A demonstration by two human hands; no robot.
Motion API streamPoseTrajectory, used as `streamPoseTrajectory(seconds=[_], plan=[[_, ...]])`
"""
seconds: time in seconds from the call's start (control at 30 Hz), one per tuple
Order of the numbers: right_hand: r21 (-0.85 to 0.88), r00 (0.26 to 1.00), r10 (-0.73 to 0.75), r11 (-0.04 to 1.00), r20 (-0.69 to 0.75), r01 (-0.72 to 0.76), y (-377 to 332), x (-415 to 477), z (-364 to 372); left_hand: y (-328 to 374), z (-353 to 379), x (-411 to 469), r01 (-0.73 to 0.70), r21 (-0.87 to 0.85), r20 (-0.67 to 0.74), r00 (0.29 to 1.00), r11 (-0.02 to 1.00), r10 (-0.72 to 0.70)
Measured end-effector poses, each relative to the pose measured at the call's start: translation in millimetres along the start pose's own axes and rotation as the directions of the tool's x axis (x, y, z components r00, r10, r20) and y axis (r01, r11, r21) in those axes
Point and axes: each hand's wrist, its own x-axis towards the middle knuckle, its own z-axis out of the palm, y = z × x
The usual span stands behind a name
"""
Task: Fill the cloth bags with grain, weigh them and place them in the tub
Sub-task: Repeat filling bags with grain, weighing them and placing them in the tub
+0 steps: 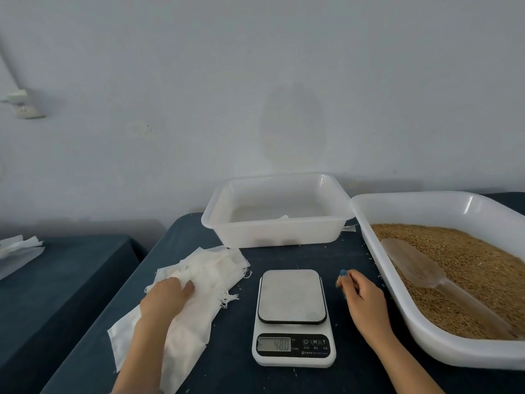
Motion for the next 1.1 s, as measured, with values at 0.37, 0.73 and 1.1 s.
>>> streamPoseTrajectory(seconds=[0.37,0.73,1.1], plan=[[0.002,1.0,0.023,1.0,0.013,-0.023,-1.6,-0.1,-1.0,3.2,-2.5,-4.3,0.002,-0.472,-0.141,0.987,0.882,-0.078],[0.03,1.0,-0.001,1.0,0.022,0.0,-4.4,-1.3,-2.0,8.4,-5.3,-43.1,-0.21,-0.387,-0.631,0.771,0.898,-0.092],[0.037,0.997,-0.033,0.999,0.073,0.03,-8.3,-5.3,-3.7,7.6,-17.8,-38.3,-0.184,-0.587,-0.531,0.823,0.788,-0.203]])
